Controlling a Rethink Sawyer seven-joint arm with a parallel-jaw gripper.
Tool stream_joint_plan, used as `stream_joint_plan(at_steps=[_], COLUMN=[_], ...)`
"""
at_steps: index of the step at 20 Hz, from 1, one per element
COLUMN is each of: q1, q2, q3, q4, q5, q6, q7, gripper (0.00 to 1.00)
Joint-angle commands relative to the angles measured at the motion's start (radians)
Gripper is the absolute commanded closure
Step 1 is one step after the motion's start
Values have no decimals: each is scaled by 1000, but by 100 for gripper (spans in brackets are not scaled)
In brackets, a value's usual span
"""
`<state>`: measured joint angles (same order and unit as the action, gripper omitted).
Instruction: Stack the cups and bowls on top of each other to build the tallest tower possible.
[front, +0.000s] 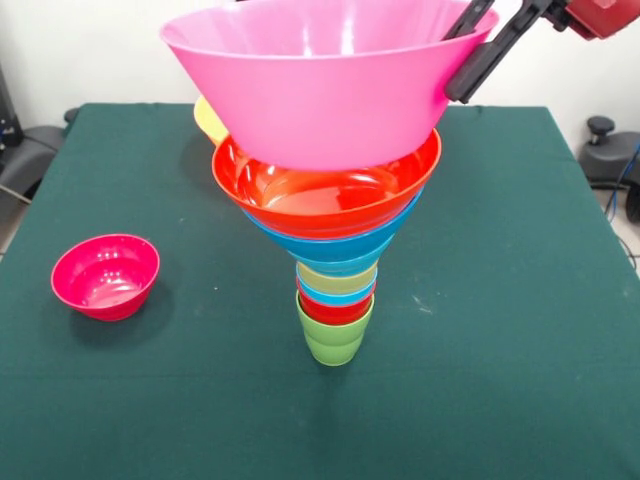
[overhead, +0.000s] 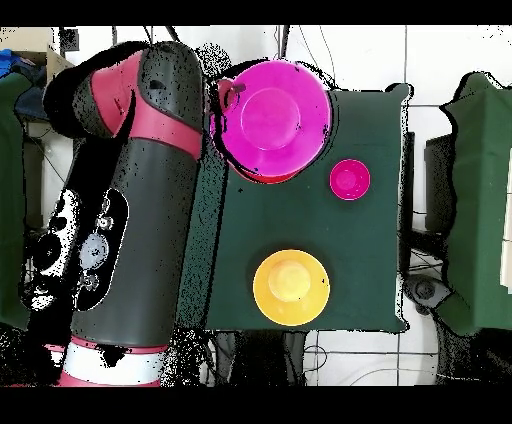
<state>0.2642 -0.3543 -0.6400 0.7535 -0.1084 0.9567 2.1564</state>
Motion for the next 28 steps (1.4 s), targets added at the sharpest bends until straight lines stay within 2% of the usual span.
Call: stream_joint_plan(at_steps=[1, 10, 28], q1=[14, 19, 36], q2=[20, 11, 24], q3=[49, 49, 24], q4=[117, 150, 147], q5=[-90, -92, -78], q6=[-57, -95, -96], q7=[-10, 4, 37], gripper=[100, 100, 100])
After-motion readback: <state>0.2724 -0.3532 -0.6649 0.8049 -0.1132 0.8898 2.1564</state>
